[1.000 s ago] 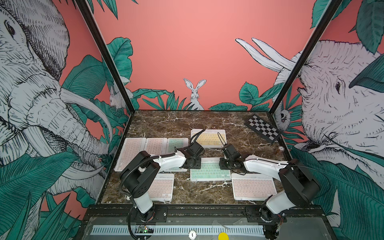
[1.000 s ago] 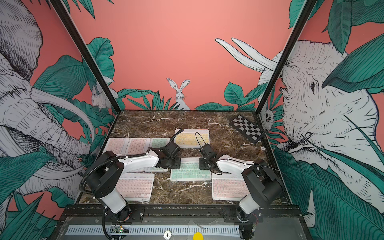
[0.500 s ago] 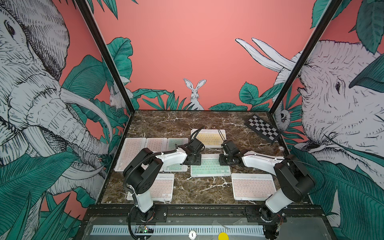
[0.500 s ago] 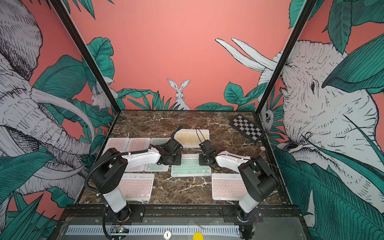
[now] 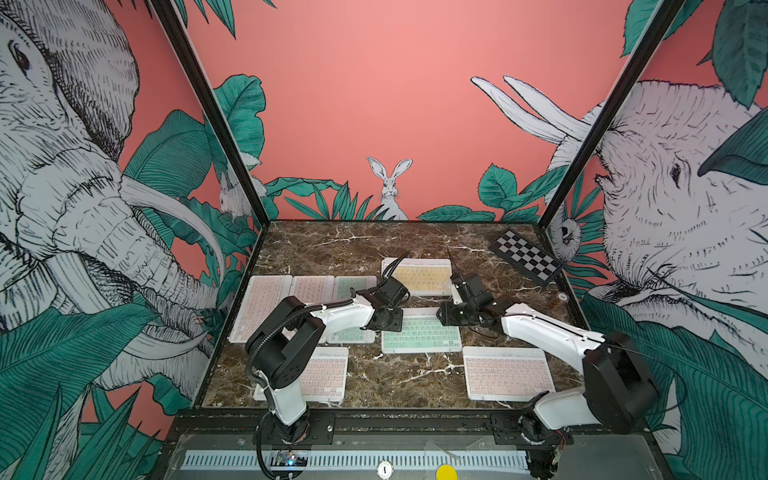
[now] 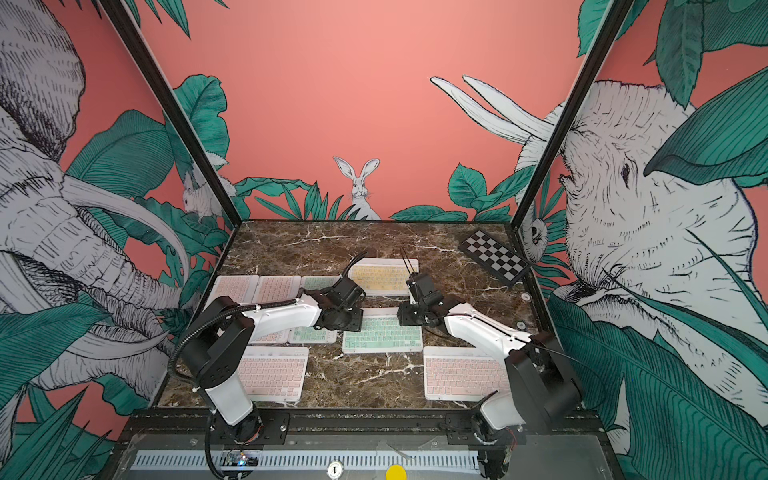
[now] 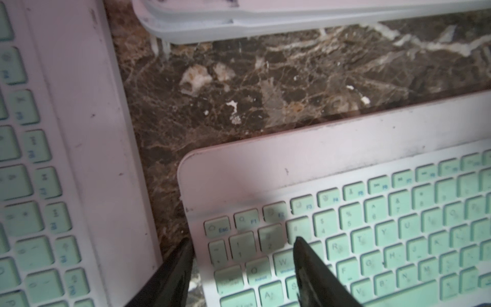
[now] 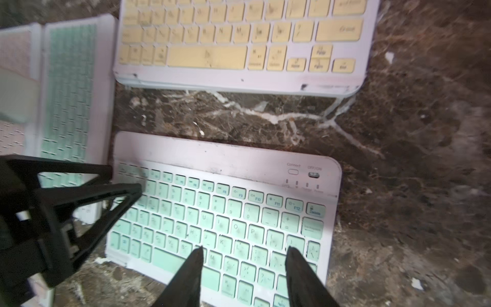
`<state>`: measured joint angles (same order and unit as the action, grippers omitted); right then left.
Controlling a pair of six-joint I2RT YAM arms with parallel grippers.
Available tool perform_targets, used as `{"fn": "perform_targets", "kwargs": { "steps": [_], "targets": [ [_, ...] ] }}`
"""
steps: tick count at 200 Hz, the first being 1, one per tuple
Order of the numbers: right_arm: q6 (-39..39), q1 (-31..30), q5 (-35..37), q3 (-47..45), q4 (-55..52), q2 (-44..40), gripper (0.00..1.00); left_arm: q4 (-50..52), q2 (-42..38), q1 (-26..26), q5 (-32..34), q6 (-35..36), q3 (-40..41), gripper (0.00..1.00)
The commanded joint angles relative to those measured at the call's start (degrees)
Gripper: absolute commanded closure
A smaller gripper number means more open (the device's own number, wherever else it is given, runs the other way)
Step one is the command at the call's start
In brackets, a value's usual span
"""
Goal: Stack the numeric keypads
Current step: Move the numeric keypad to the center of the board.
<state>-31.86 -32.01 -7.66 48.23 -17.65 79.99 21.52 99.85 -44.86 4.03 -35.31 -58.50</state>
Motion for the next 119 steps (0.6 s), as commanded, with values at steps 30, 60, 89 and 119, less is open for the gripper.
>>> {"fn": "perform_targets", "kwargs": {
  "steps": [30,60,89,119],
  "targets": [
    [7.2,5.3,-8.5,-1.5,-4.2,-2.1,0.45,3.4,-5.6,-0.2,0.3,1.7,1.1,0.37],
    [7.9,7.5,-9.2,-3.1,-3.6,-0.9,0.45,3.3,-7.3,-0.1,-0.8,2.5,3.1,0.37],
    [7.6,7.9,-9.4,-4.5,-2.5,0.5,0.45,3.0,-8.0,-0.2,-1.6,2.3,4.7,0.37],
    [7.7,8.0,-8.9,-5.9,-2.0,1.3,0.45,1.7,-7.8,-0.1,-2.6,1.5,5.9,0.37]
  ]
}}
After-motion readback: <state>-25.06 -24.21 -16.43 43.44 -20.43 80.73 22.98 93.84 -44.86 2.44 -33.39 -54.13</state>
